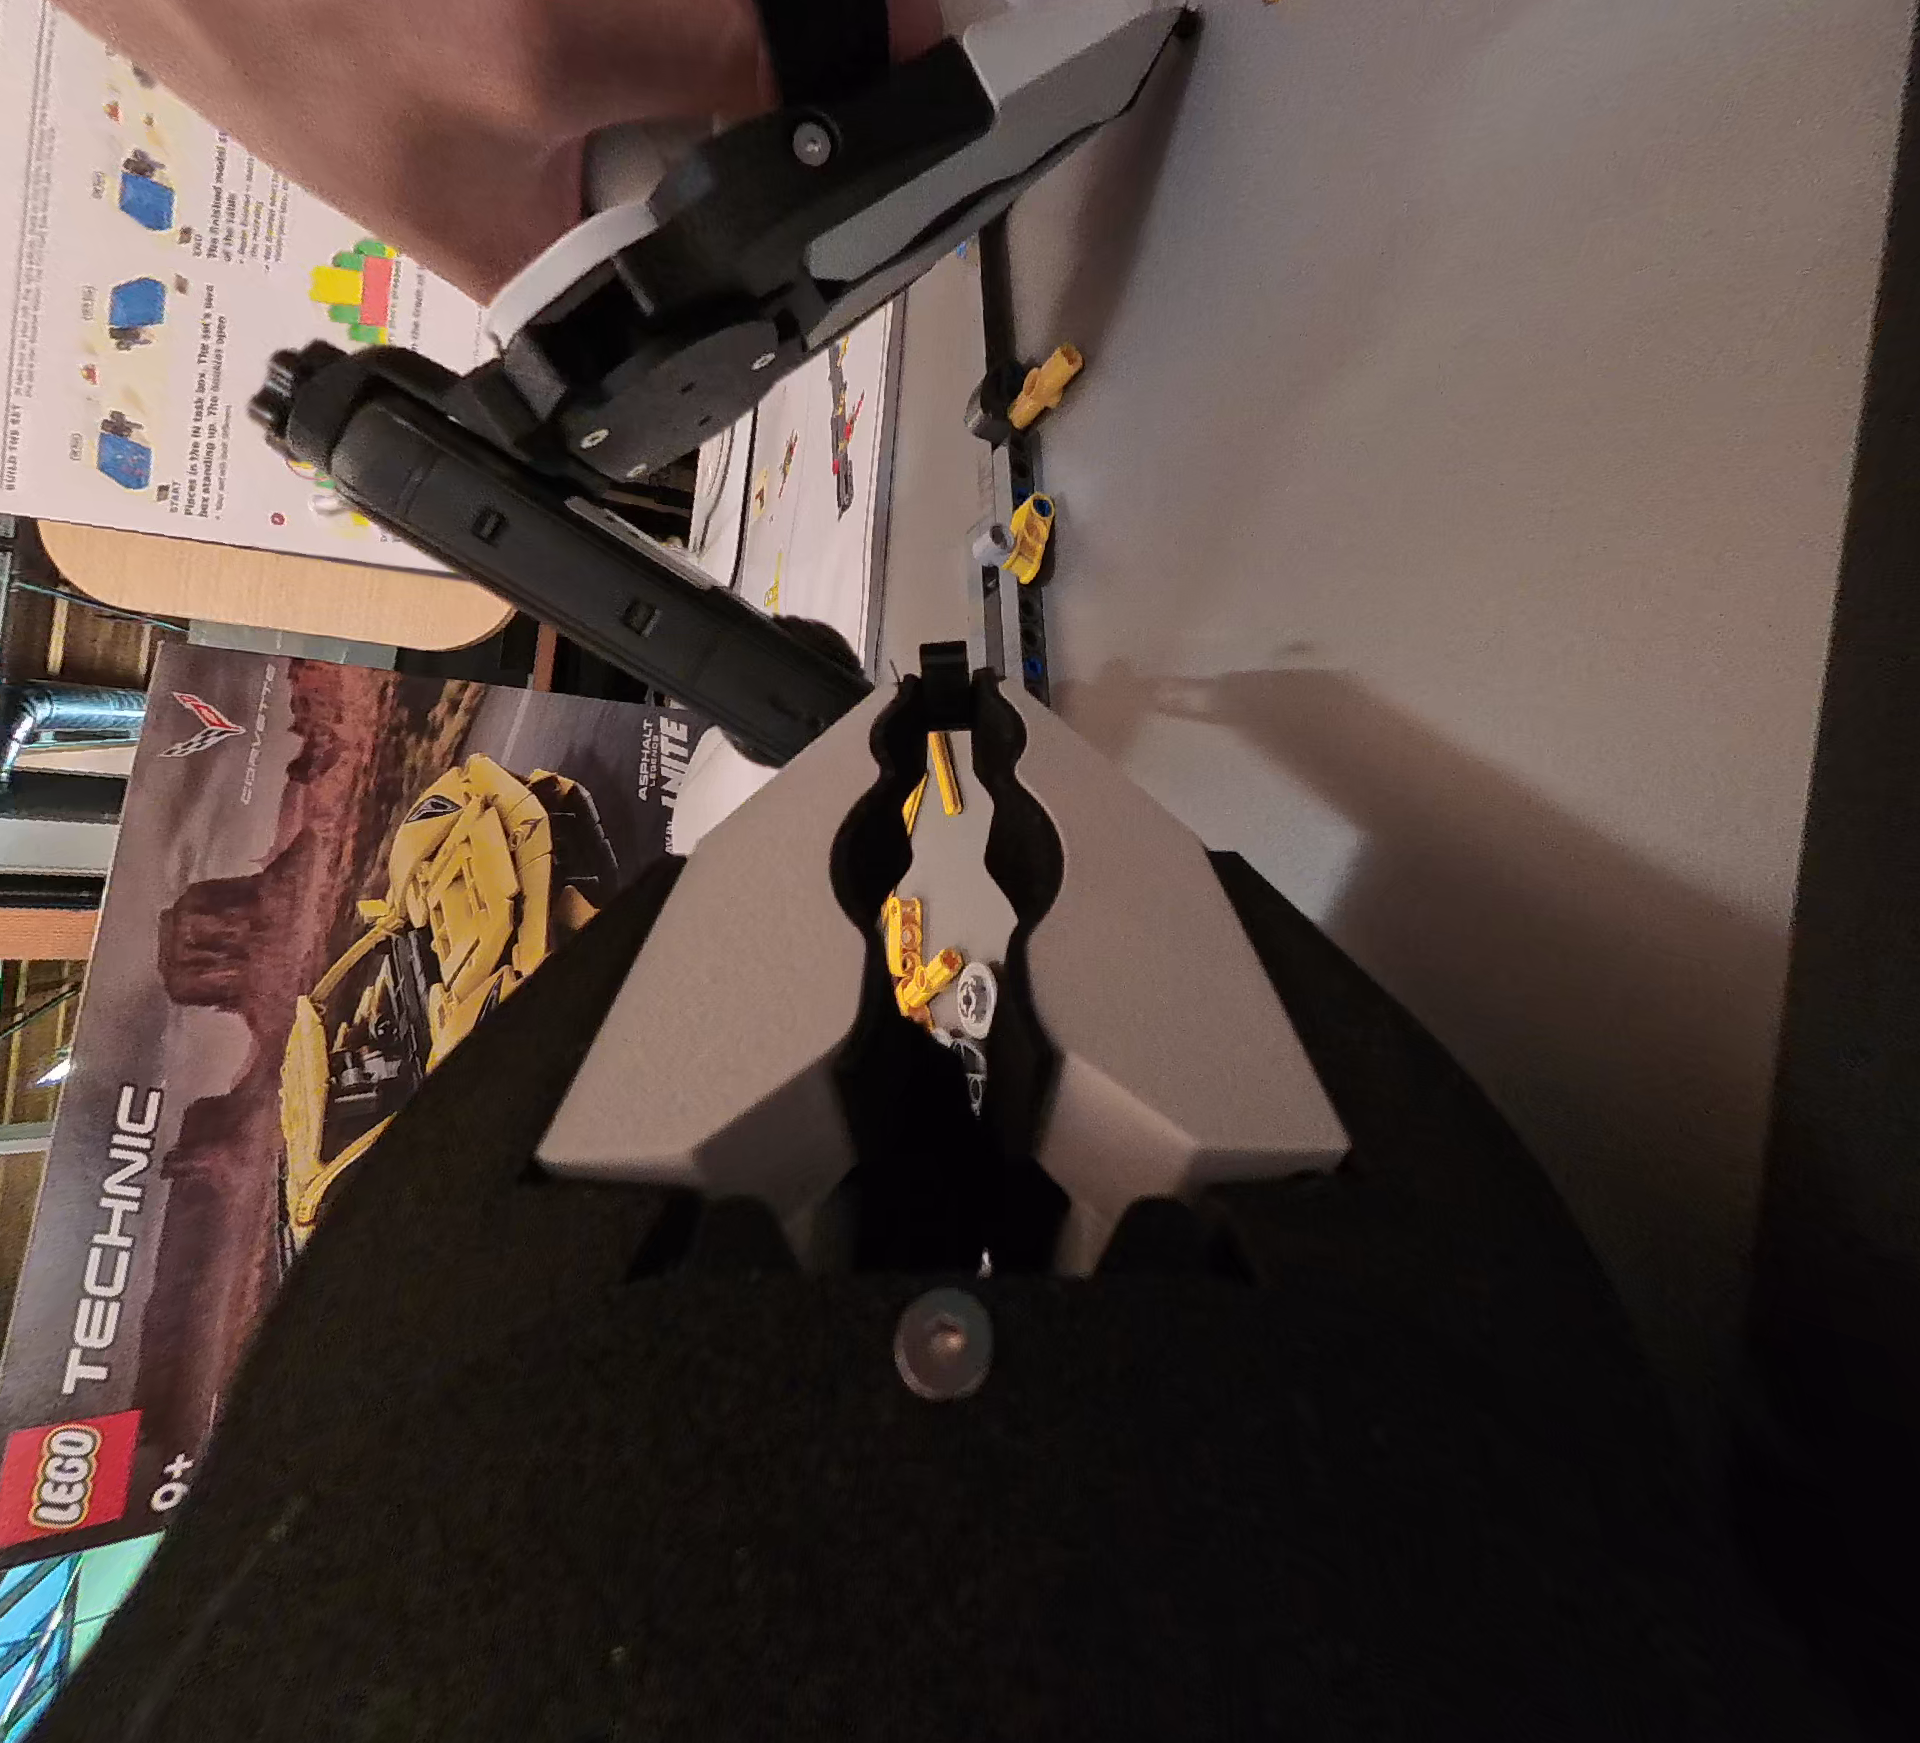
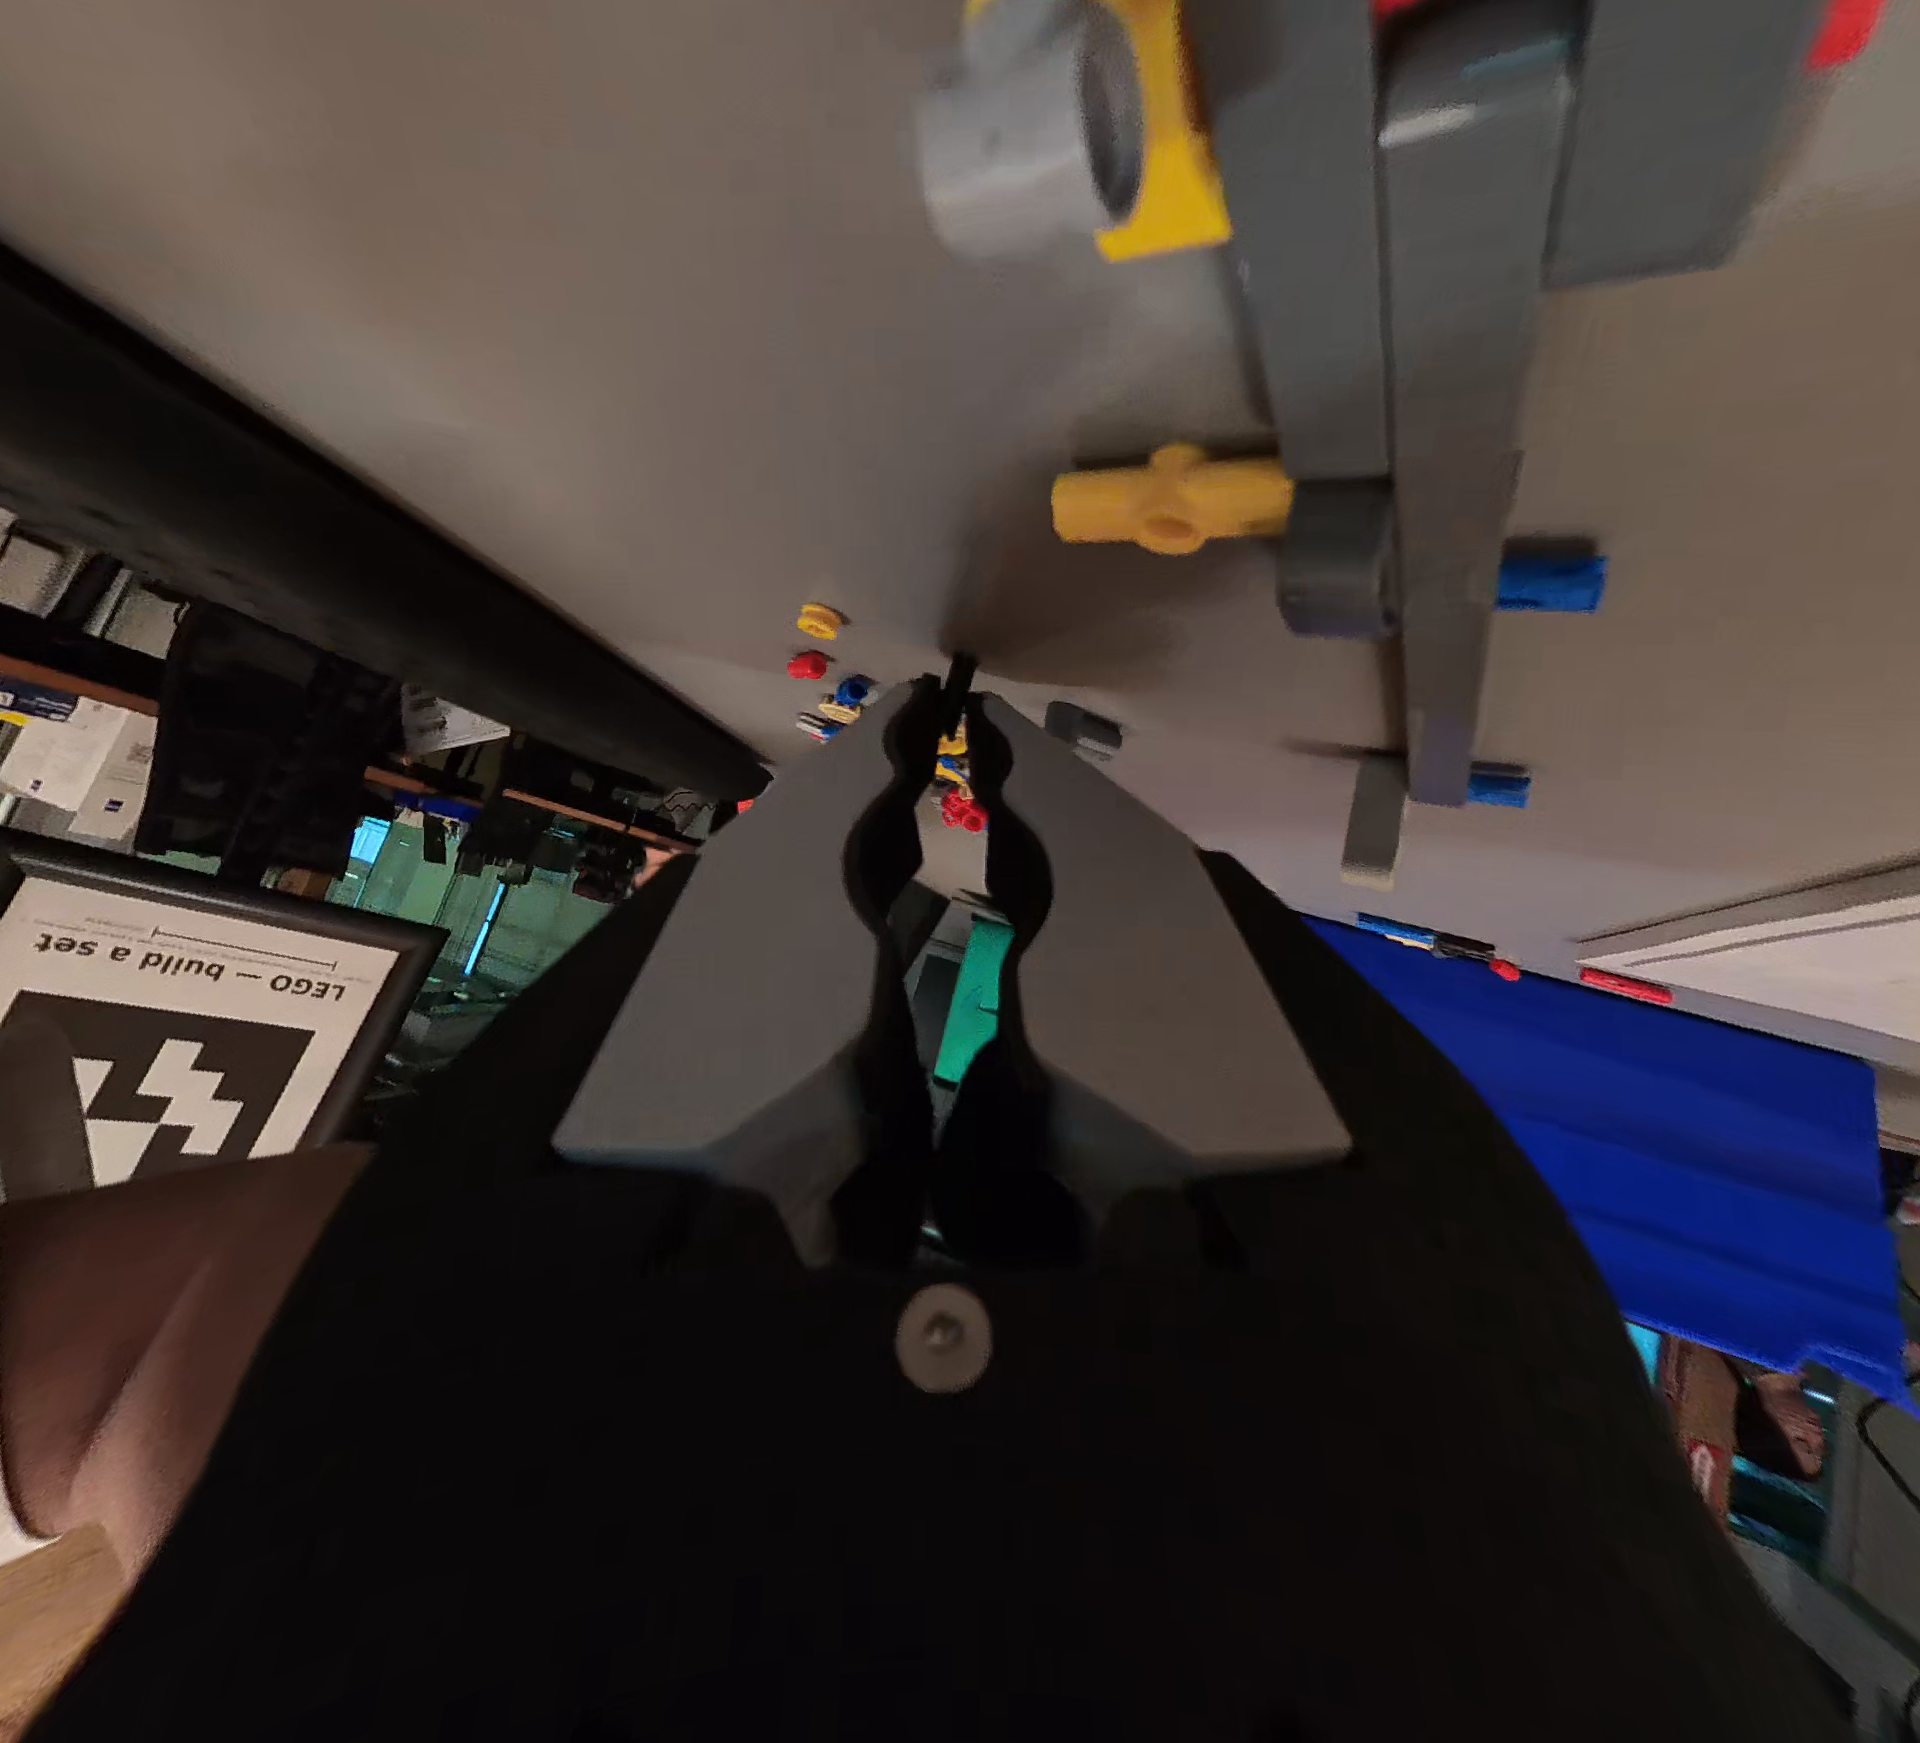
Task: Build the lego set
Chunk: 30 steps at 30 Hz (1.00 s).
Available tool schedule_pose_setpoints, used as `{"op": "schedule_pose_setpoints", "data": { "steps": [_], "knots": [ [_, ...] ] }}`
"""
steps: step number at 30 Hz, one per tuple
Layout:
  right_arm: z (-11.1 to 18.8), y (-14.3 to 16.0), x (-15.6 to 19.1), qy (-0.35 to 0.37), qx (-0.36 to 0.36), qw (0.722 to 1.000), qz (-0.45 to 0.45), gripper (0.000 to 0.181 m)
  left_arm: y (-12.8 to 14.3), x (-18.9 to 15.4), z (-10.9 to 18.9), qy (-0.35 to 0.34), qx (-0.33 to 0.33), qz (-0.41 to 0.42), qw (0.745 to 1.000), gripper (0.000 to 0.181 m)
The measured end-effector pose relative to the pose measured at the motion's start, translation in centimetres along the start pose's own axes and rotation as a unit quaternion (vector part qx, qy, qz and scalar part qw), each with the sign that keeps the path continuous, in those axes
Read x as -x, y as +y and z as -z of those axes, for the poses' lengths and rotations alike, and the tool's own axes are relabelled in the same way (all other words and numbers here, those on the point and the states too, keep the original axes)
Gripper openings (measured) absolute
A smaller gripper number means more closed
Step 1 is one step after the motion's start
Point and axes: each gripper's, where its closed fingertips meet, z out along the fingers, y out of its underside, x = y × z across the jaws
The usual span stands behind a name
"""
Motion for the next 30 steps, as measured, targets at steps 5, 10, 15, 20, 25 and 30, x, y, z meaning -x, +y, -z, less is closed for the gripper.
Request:
{"op": "schedule_pose_setpoints", "data": {
  "steps": [5, 10, 15, 20, 25, 30],
  "knots": [
    [0.6, -0.5, -0.3, 0.012, -0.023, 1.0, 0.009, 0.004, 0.1, 0.0, 0.0, 0.001, 0.0, 0.002, 1.0, 0.006],
    [0.5, -0.7, -0.4, 0.024, -0.033, 0.999, 0.015, 0.005, -0.1, -0.1, 0.0, 0.002, -0.001, -0.002, 1.0, 0.006],
    [0.3, -0.8, -0.5, 0.026, -0.036, 0.999, 0.016, 0.007, 0.0, -0.1, 0.0, 0.001, 0.0, -0.002, 1.0, 0.007],
    [0.5, -1.0, -0.5, 0.031, -0.047, 0.998, 0.02, 0.011, 0.0, -0.2, 0.0, 0.003, 0.0, -0.003, 1.0, 0.006],
    [1.1, -1.1, -0.5, 0.046, -0.069, 0.996, 0.019, 0.014, 0.0, -0.2, 0.0, 0.002, 0.0, -0.006, 1.0, 0.006],
    [6.0, -0.7, -0.4, 0.137, -0.338, 0.931, 0.006, 0.015, 0.1, 0.1, 0.1, -0.003, 0.0, -0.002, 1.0, 0.006]
  ]
}}
